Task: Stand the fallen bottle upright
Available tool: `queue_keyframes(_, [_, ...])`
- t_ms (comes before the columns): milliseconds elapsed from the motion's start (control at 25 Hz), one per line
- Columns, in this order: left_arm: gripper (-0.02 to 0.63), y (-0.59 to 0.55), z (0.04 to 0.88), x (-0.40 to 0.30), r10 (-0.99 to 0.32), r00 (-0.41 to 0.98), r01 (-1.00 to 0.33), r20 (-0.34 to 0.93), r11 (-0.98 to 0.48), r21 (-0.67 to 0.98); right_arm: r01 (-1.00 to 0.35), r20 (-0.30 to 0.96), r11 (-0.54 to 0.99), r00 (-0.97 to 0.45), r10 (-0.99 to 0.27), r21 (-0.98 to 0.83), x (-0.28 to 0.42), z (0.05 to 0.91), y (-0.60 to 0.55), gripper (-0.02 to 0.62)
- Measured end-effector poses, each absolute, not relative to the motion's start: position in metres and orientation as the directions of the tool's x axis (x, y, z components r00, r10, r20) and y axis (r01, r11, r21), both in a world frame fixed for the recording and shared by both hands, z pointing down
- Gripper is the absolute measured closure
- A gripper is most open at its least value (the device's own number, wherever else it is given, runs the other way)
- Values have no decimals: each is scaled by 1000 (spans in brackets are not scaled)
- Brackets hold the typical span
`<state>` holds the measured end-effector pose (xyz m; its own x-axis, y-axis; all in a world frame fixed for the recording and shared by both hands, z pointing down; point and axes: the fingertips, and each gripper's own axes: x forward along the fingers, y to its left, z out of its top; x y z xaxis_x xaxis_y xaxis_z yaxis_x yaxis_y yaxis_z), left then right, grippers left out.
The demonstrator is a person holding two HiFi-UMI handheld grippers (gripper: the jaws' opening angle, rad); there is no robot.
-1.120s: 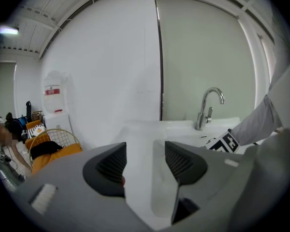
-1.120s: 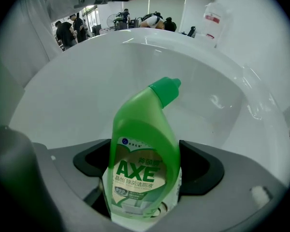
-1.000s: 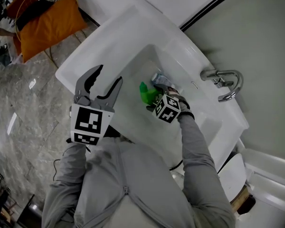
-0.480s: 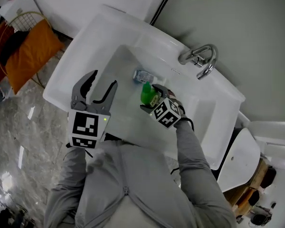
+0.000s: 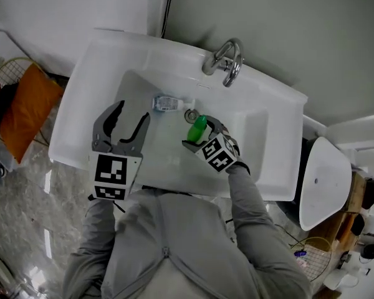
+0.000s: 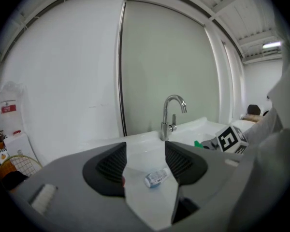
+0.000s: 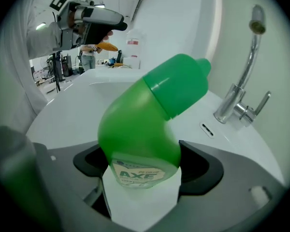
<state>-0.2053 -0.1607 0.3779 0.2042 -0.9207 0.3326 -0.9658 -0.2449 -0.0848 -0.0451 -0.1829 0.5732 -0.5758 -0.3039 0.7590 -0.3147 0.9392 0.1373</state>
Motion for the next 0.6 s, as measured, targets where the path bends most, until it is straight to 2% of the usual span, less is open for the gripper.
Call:
queue_keyframes(320, [337, -172, 372, -166, -901, 292, -936, 321, -338, -96, -478, 702, 861, -552, -449, 174, 4, 544, -201, 167])
queue_keyframes(600, [337, -177, 369, -141, -888, 339, -918, 311, -384, -96, -614, 614, 736, -474, -632, 284, 74, 478, -243, 167])
